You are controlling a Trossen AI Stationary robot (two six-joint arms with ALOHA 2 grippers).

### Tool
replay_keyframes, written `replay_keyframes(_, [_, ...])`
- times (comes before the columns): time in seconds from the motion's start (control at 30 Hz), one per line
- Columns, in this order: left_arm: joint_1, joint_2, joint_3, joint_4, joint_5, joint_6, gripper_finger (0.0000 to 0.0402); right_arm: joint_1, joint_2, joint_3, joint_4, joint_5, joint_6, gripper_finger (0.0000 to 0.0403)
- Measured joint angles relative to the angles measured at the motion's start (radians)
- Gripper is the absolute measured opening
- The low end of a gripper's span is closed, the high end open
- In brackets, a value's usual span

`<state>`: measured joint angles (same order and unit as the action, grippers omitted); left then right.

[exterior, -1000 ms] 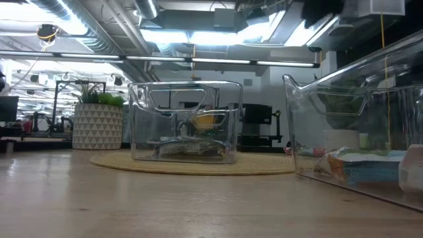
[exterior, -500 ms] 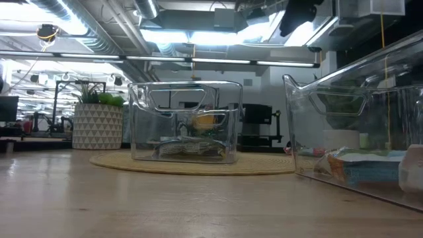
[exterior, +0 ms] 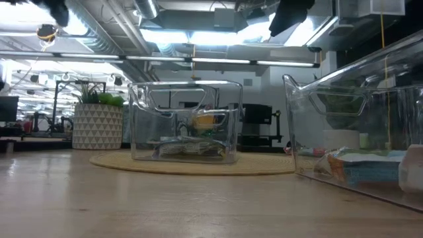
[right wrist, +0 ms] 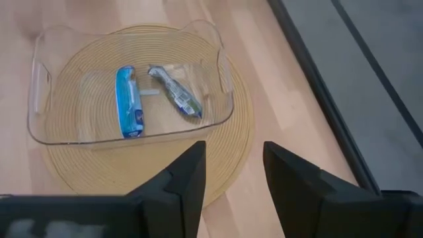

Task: Pick and place Granola Bars by type
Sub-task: Put the red granola bar pack into the bottom right transparent bin

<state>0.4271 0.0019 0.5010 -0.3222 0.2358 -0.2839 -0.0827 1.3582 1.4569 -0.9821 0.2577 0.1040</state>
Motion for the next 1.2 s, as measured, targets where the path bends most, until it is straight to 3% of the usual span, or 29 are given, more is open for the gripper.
replay_keyframes(0.1, [-0.006, 0.001, -0.041, -0.032, 0.041, -0.042, 0.0001, -0.010, 0.000, 0.000, 0.011, -0.001, -0.006, 0.0154])
replay_keyframes(0.3, [-0.036, 0.000, -0.162, 0.222, 0.066, -0.044, 0.0001, -0.028, 0.001, 0.000, 0.069, -0.028, -0.004, 0.0154])
replay_keyframes(0.43, [-0.083, -0.001, -0.295, 0.443, 0.010, -0.080, 0.0001, -0.031, 0.001, 0.000, 0.086, -0.031, -0.009, 0.0154])
replay_keyframes(0.6, [-0.178, -0.002, -0.423, 0.552, -0.059, -0.145, 0.0001, -0.031, 0.001, 0.000, 0.085, -0.029, -0.009, 0.0154])
replay_keyframes(0.73, [-0.290, -0.002, -0.438, 0.530, -0.121, -0.148, 0.0001, -0.031, 0.001, 0.000, 0.081, -0.027, -0.005, 0.0154])
replay_keyframes(0.97, [-0.471, -0.001, -0.436, 0.417, -0.306, -0.012, 0.0001, -0.032, 0.001, 0.000, 0.081, -0.024, -0.007, 0.0154])
replay_keyframes(1.2, [-0.492, -0.001, -0.449, 0.313, -0.298, 0.021, 0.0002, -0.051, 0.001, 0.000, 0.084, -0.023, -0.025, 0.0154])
